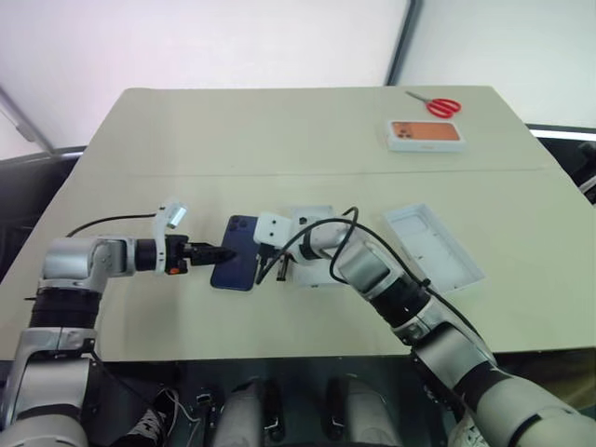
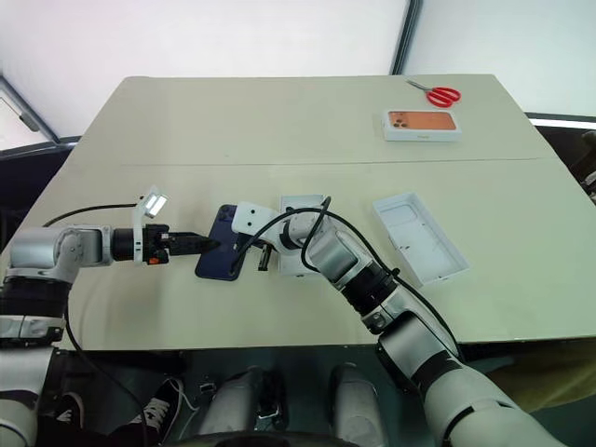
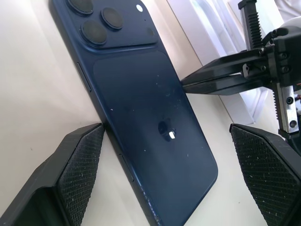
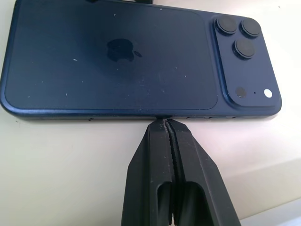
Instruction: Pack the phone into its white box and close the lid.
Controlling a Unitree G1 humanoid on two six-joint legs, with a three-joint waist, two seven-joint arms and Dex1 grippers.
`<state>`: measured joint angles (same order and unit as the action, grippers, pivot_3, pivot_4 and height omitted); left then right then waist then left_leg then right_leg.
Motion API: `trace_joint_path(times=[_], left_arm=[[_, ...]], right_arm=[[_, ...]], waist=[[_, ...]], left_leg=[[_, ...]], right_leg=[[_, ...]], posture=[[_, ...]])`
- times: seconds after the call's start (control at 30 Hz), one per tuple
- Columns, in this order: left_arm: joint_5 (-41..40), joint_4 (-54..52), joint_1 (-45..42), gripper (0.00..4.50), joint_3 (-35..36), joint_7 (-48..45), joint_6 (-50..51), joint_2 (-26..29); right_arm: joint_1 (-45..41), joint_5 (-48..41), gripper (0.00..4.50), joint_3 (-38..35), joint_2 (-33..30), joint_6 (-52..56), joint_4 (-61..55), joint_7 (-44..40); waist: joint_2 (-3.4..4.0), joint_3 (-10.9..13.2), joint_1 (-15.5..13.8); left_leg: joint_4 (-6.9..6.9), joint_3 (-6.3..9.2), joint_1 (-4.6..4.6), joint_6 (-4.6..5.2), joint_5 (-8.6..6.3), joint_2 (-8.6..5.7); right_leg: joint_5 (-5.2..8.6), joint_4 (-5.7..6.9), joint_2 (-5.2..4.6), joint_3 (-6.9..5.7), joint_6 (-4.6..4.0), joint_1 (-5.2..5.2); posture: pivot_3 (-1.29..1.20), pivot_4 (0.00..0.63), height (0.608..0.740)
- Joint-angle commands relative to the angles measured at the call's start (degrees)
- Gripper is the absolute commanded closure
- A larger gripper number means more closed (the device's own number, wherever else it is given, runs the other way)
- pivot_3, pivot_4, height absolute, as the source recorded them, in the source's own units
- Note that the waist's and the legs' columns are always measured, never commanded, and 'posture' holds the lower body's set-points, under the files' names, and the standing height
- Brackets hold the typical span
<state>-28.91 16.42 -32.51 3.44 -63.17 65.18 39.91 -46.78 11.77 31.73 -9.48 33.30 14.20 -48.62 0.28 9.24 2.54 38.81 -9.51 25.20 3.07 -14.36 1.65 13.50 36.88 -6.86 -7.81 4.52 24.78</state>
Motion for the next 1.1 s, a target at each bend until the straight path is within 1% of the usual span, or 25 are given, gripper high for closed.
trace_joint_path(times=[0.03,0.13,0.23,0.4,0.5,0.57,0.63,0.7,0.77,0.83,0.9,1.03,1.1], left_arm=[[-3.6,1.1,1.6,0.00,-1.3,0.9,7.3,-3.8],[-4.0,1.6,0.8,0.00,-0.6,2.1,9.4,-4.0],[-1.5,1.1,-0.1,0.00,-3.1,4.4,10.3,-2.7],[-2.6,-0.7,-3.3,0.00,-2.4,7.7,14.7,-3.3],[-3.8,-2.2,-4.1,0.00,-1.1,10.2,18.3,-5.4],[-4.1,-2.2,-4.7,0.00,1.1,12.9,20.8,-7.6],[-3.5,-4.7,-4.3,0.00,0.7,15.3,21.5,-8.5],[-2.1,-4.4,-4.1,0.00,2.2,19.0,22.1,-10.3],[-1.7,-5.8,-2.3,0.00,1.2,20.1,20.6,-10.2],[-1.2,-6.2,-2.1,0.00,3.8,23.2,21.4,-11.9],[0.0,-5.1,-3.1,0.00,6.2,26.7,22.1,-13.9],[1.0,-6.3,-4.9,0.00,9.4,31.8,25.4,-17.3],[1.2,-6.2,-5.9,0.00,11.0,33.4,26.9,-18.1]], right_arm=[[-0.1,0.3,4.46,0.8,1.0,-1.0,0.2,0.5],[-0.1,0.4,4.46,0.4,1.2,-1.3,0.6,0.8],[-0.5,0.6,4.46,-0.1,1.4,-2.1,1.6,1.3],[-1.1,0.7,4.46,-0.7,2.0,-3.2,3.2,2.2],[-1.1,0.7,4.46,-0.9,2.2,-3.4,3.5,2.3],[-1.0,0.7,4.46,-1.0,2.3,-3.4,3.6,2.5],[-0.9,0.8,4.46,-1.1,2.1,-3.5,3.4,2.4],[-0.8,0.9,4.46,-1.2,2.0,-4.0,3.4,2.4],[-0.8,1.1,4.46,-1.3,2.1,-4.0,3.6,2.3],[-1.1,1.2,4.46,-1.7,2.2,-4.0,4.0,2.7],[-1.1,1.3,4.46,-1.7,2.2,-4.5,4.2,2.6],[-1.1,1.4,4.46,-1.7,2.4,-4.8,4.6,2.3],[-1.3,1.4,4.46,-1.9,2.6,-4.7,4.8,2.2]], waist=[[0.00,0.0,-0.1],[-0.01,0.0,-0.1],[-0.02,0.0,-0.1],[-0.02,-0.1,-0.1],[-0.02,-0.1,-0.2],[-0.01,-0.1,-0.3],[-0.01,-0.1,-0.5],[0.03,-0.1,-0.7],[0.05,-0.1,-0.9],[0.04,-0.2,-1.2],[0.08,-0.3,-1.6],[0.10,-0.4,-1.9],[0.10,-0.4,-1.9]], left_leg=[[0.00,0.02,0.00,0.00,0.00,-0.01],[0.00,0.04,0.00,0.00,0.00,-0.04],[0.00,0.07,-0.02,0.00,0.00,-0.05],[-0.01,0.11,-0.13,-0.01,-0.01,-0.05],[-0.01,0.12,-0.13,-0.01,0.00,-0.06],[-0.01,0.14,-0.14,-0.01,-0.01,-0.08],[-0.01,0.20,-0.15,-0.01,-0.01,-0.12],[-0.01,0.22,-0.17,-0.02,-0.01,-0.15],[-0.02,0.23,-0.32,-0.02,-0.01,-0.18],[-0.16,0.23,-0.60,-0.04,-0.02,-0.21],[-0.67,0.22,-0.93,-0.15,0.05,-0.47],[-0.77,0.25,-1.05,-0.24,0.10,-0.56],[-0.79,0.27,-1.06,-0.24,0.10,-0.60]], right_leg=[[0.00,0.00,0.00,-0.01,0.00,-0.01],[0.01,0.00,-0.02,-0.01,0.01,-0.03],[0.01,0.01,-0.03,-0.04,0.01,-0.06],[0.02,0.01,-0.03,-0.05,0.01,-0.17],[0.02,0.01,-0.04,-0.05,0.01,-0.19],[0.02,0.00,-0.06,-0.04,0.01,-0.22],[0.03,0.00,-0.10,-0.04,0.02,-0.26],[0.03,0.00,-0.16,-0.05,0.02,-0.29],[0.04,0.00,-0.20,-0.05,0.03,-0.41],[0.05,-0.07,-0.34,-0.04,0.03,-0.41],[0.05,-0.22,-0.59,-0.03,0.03,-0.52],[0.04,-0.18,-0.72,-0.06,0.04,-0.58],[0.04,-0.17,-0.75,-0.07,0.04,-0.59]], posture=[[0.00,0.150,0.738],[0.00,0.150,0.738],[0.00,0.150,0.738],[0.00,0.150,0.738],[0.00,0.150,0.738],[0.00,0.150,0.738],[0.00,0.150,0.738],[0.00,0.150,0.738],[0.00,0.150,0.738],[0.00,0.150,0.738],[0.00,0.150,0.738],[0.00,0.150,0.738],[0.00,0.150,0.738]])
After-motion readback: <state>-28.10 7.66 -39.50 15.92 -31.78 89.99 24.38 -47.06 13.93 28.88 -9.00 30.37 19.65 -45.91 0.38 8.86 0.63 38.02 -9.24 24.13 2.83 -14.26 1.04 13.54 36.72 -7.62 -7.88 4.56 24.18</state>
